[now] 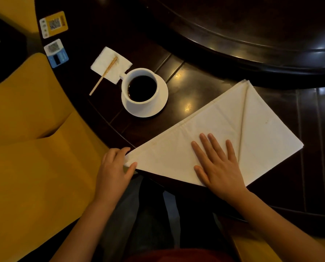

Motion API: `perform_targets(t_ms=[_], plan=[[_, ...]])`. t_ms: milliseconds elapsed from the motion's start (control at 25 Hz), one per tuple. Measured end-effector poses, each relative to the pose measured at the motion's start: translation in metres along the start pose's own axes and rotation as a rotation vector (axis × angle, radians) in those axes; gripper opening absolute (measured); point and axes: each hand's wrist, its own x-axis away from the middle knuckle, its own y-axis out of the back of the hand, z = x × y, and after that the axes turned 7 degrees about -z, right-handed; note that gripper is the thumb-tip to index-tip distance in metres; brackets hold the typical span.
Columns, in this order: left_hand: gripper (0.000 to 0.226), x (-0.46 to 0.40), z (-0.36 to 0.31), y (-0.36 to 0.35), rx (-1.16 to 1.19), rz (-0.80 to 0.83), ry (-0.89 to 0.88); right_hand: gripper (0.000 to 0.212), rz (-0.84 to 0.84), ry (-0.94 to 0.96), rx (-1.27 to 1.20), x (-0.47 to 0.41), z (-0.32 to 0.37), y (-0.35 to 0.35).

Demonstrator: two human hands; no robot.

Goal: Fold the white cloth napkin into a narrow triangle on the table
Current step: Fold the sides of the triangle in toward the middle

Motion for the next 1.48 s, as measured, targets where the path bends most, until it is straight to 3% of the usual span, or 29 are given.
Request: perform_targets(t_ms=[200, 360, 480, 560, 680, 960, 1040, 1240, 1360, 1480], plan=[[0.019, -0.007, 0.003, 0.011, 0.034, 0.066, 0.127, 0.063, -0.001, 0.011, -0.003, -0.001, 0.0, 0.0], [0.01, -0.009, -0.01, 0.033, 0.359, 0.202, 0.336, 0.062, -0.054, -0.007, -0.081, -0.002, 0.004, 0.006], [0.009, -0.014, -0.041, 0.051, 0.672, 0.214, 0.419, 0.052, -0.17, -0.02, -0.383, -0.009, 0.026, 0.026], [0.012, -0.015, -0.067, 0.056, 0.803, 0.248, 0.418, 0.04, -0.259, -0.01, -0.573, -0.015, 0.044, 0.044], [0.011, -0.017, -0.099, 0.054, 0.912, 0.33, 0.419, 0.033, -0.343, 0.014, -0.624, -0.024, 0.056, 0.057], [0.021, -0.032, -0.144, 0.036, 1.101, 0.465, 0.33, 0.017, -0.574, -0.144, -0.791, -0.026, 0.012, 0.063], [0.028, -0.038, -0.157, 0.027, 1.041, 0.47, 0.217, 0.011, -0.578, -0.245, -0.858, -0.033, -0.012, 0.075], [0.044, -0.052, -0.178, -0.003, 0.471, 0.168, -0.278, 0.005, -0.409, -0.503, -0.734, -0.075, -0.083, 0.088], [0.056, -0.068, -0.185, -0.029, 0.259, 0.027, -0.468, 0.013, -0.37, -0.519, -0.624, -0.096, -0.112, 0.078], [0.061, -0.082, -0.19, -0.056, 0.117, 0.057, -0.582, 0.015, -0.373, -0.477, -0.511, -0.11, -0.126, 0.074]])
